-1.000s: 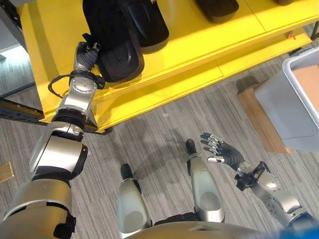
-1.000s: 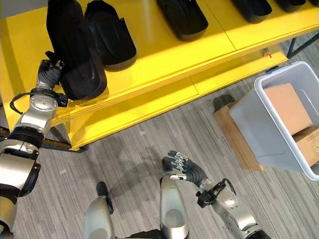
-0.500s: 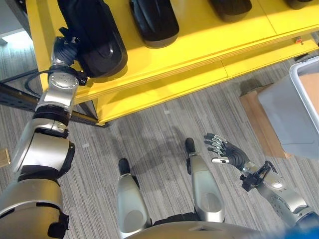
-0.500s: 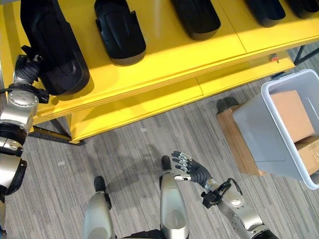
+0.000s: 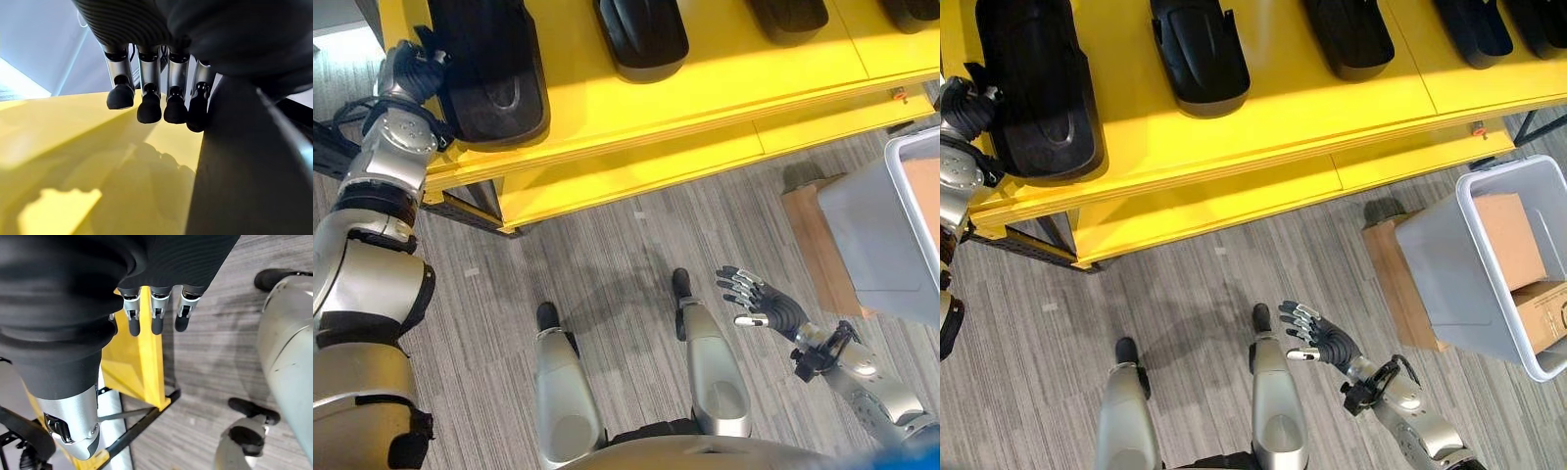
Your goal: Move parts from the plastic box to the shelf.
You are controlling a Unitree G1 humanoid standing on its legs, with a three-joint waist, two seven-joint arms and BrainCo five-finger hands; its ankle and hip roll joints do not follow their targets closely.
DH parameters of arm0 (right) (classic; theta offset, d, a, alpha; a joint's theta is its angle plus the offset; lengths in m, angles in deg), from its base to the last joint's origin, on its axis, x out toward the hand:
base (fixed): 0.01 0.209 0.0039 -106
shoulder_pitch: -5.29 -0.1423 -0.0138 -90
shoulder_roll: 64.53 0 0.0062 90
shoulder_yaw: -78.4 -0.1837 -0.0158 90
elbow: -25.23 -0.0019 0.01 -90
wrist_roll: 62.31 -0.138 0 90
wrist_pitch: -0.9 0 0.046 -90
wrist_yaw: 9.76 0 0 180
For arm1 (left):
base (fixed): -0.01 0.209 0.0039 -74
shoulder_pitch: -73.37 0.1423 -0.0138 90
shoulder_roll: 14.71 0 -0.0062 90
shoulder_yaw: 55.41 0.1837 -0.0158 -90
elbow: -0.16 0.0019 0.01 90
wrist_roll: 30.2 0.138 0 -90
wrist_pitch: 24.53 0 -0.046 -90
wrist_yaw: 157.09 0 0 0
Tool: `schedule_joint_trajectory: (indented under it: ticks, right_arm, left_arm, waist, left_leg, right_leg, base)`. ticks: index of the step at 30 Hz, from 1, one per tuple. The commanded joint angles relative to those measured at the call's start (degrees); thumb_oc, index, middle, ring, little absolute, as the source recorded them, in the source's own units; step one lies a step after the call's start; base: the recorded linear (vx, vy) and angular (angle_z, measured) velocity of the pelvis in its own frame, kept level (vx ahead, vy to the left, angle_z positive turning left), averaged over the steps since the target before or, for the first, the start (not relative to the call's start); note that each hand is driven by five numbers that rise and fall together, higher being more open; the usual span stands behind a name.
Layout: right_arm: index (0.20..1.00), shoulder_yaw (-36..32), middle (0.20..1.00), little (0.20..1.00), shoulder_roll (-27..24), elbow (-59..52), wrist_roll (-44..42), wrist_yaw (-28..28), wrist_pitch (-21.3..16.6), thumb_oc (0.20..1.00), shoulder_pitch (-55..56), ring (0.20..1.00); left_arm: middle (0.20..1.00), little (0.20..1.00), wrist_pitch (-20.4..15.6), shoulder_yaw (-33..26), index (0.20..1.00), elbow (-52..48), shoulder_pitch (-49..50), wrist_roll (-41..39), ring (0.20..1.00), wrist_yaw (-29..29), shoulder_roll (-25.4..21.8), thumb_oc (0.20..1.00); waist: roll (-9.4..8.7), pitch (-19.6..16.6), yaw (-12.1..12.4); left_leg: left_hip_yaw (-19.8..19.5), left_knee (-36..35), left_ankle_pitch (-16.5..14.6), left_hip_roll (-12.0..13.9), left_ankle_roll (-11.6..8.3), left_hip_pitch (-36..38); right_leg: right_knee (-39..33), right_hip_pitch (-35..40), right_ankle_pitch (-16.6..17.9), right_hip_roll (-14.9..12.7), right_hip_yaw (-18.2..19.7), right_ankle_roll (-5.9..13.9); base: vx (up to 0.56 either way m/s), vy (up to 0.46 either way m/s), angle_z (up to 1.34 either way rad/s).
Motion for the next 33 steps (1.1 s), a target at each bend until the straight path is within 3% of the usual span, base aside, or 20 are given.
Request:
schedule_joint_trajectory:
  ticks: [1, 15, 17, 25, 26, 28, 33]
  right_arm:
    - [1.000, -2.65, 1.000, 1.000, -1.64, -0.90, -3.55, -1.35, -1.45, 1.000, 2.54, 1.000]
    - [1.000, -3.49, 1.000, 1.000, -2.67, -0.71, -4.59, -2.30, -0.23, 1.000, 4.09, 1.000]
    - [1.000, -3.85, 1.000, 1.000, -2.76, -0.45, -4.43, -2.32, -0.21, 1.000, 4.60, 1.000]
    - [1.000, -4.85, 1.000, 1.000, -3.72, -0.39, -4.87, -3.39, 0.57, 1.000, 6.04, 1.000]
    - [1.000, -4.89, 1.000, 1.000, -3.80, -0.39, -4.82, -3.38, 0.68, 1.000, 6.13, 1.000]
    - [1.000, -4.95, 1.000, 1.000, -3.91, -0.41, -4.82, -3.44, 0.81, 1.000, 6.32, 1.000]
    - [1.000, -5.28, 1.000, 1.000, -4.02, 0.36, -5.24, -3.34, 1.03, 1.000, 6.70, 1.000]
  left_arm:
    - [0.200, 0.200, -1.85, -0.23, 0.200, 1.30, -2.39, 0.43, 0.200, 0.92, -4.60, 0.200]
    - [0.200, 0.200, -1.44, 1.88, 0.200, 3.45, -7.62, -3.79, 0.200, 0.42, -6.23, 0.200]
    - [0.200, 0.200, -1.35, 2.88, 0.200, 3.46, -8.32, -3.85, 0.200, 0.06, -6.50, 0.200]
    - [0.200, 0.200, -0.98, 4.58, 0.200, 3.77, -10.66, -3.65, 0.200, -0.28, -7.22, 0.200]
    - [0.250, 0.250, -0.91, 4.59, 0.250, 3.88, -10.66, -3.56, 0.250, -0.25, -7.17, 0.250]
    - [1.000, 1.000, -0.80, 4.32, 1.000, 4.02, -10.52, -3.67, 1.000, -0.30, -7.14, 1.000]
    - [1.000, 1.000, -0.84, 2.09, 1.000, 3.95, -10.36, -8.02, 1.000, -0.25, -6.28, 1.000]
  waist:
    - [-1.64, -4.28, -0.17]
    - [-2.92, -4.58, -0.47]
    - [-2.56, -4.81, -0.36]
    - [-2.36, -5.01, -0.31]
    - [-2.40, -5.05, -0.32]
    - [-2.38, -5.12, -0.30]
    - [-2.16, -5.40, -0.26]
  left_leg:
    - [0.19, 2.24, -1.25, -0.75, 2.81, -1.91]
    - [-1.05, 5.73, -2.11, -0.53, 3.25, -6.55]
    - [-1.21, 6.14, -3.86, 0.00, 3.00, -6.24]
    - [-1.47, 7.75, -4.48, 0.06, 3.12, -7.93]
    - [-1.50, 7.81, -4.50, 0.06, 3.13, -8.05]
    - [-1.56, 7.98, -4.54, 0.02, 3.12, -8.23]
    - [-1.59, 8.41, -4.71, -0.03, 3.12, -8.61]
  right_leg:
    - [-2.39, -0.69, 1.53, -2.40, 0.67, -0.55]
    - [-2.26, -3.40, 2.06, -1.62, 1.04, -0.52]
    - [-1.71, -3.01, 0.63, -1.21, 0.82, -0.30]
    - [-1.06, -4.40, 0.53, -1.01, 1.10, -0.26]
    - [-0.99, -4.54, 0.52, -1.02, 1.12, -0.27]
    - [-0.80, -4.80, 0.51, -0.95, 1.25, -0.29]
    - [-0.02, -5.40, 0.20, -0.77, 1.58, -0.43]
  base:
    - [0.00, 0.000, 0.00]
    - [0.00, 0.000, 0.00]
    - [0.08, 0.013, 0.00]
    - [0.01, 0.009, -0.02]
    - [0.00, 0.000, 0.00]
    - [0.00, 0.000, 0.00]
    - [0.00, 0.004, -0.02]
